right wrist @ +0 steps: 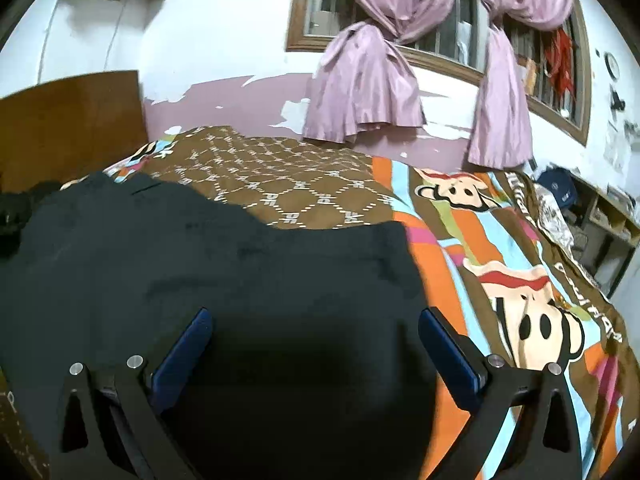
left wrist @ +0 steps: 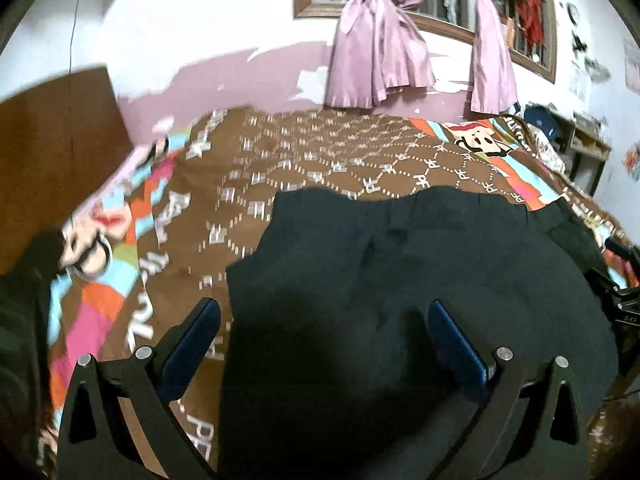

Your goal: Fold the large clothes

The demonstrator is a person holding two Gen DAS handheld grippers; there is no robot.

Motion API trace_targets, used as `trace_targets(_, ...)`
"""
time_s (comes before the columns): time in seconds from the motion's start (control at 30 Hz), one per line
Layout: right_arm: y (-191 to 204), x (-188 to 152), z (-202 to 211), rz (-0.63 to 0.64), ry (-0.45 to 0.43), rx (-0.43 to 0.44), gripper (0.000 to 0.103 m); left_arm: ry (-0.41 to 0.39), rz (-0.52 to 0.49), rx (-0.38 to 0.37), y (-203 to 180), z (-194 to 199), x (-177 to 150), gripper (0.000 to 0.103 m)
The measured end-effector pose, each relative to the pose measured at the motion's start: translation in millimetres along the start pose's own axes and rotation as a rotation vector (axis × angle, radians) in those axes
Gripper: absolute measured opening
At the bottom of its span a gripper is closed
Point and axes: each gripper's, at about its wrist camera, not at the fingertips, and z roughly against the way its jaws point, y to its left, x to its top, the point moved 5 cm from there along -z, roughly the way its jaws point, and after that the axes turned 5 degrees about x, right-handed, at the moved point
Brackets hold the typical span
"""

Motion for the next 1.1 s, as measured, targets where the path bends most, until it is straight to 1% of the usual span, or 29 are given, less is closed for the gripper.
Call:
trace_targets(0.07,-16,1,1,-0.055,0.011,0.025,0.103,0.033,0.061,-0.042,11,-4,-7,0.102)
trace_targets(0.1,-25,2,1,-0.096,0.016,0.052,0.103,0.051,0.086,-0.060,16,-6,-10,0.102)
trace_targets(0.17,-45,3,-5,-0.185,0.044,0.115,0.103,0.120,0.154,-0.107,25,-19,-19,0.102)
trace_targets(0.27,-59,-1,-13,-0.244,0.081,0.151,0.103,0.183,0.256,-0.190,38,-31,-24,0.102)
trace_targets(0.33,-67,-8,-21,-0.285,0.116,0.159,0.103,0.202,0.284,-0.220,44,-34,-26,0.102)
trace_targets(0.4,-72,-15,-27,-0.336,0.152,0.181,0.103,0.226,0.288,-0.249,43,-40,-31,0.102)
trace_targets(0.5,-73,-27,-35,-0.398,0.196,0.218,0.103,0.251,0.310,-0.291,46,-45,-38,0.102)
trace_targets(0.57,-73,-33,-40,-0.423,0.227,0.241,0.103,0.263,0.341,-0.324,50,-49,-41,0.102)
trace_targets(0.63,-74,-44,-49,-0.470,0.277,0.284,0.103,0.275,0.367,-0.353,54,-52,-44,0.102)
trace_targets(0.7,-79,-56,-58,-0.551,0.319,0.339,0.103,0.291,0.391,-0.387,56,-54,-47,0.102)
trace_targets(0.8,-85,-62,-59,-0.608,0.299,0.396,0.103,0.302,0.404,-0.411,59,-55,-47,0.102)
trace_targets(0.97,-86,-65,-54,-0.596,0.270,0.394,0.103,0.298,0.405,-0.428,64,-53,-47,0.102)
trace_targets(1.1,-84,-65,-51,-0.589,0.275,0.398,0.103,0.296,0.418,-0.449,67,-53,-49,0.102)
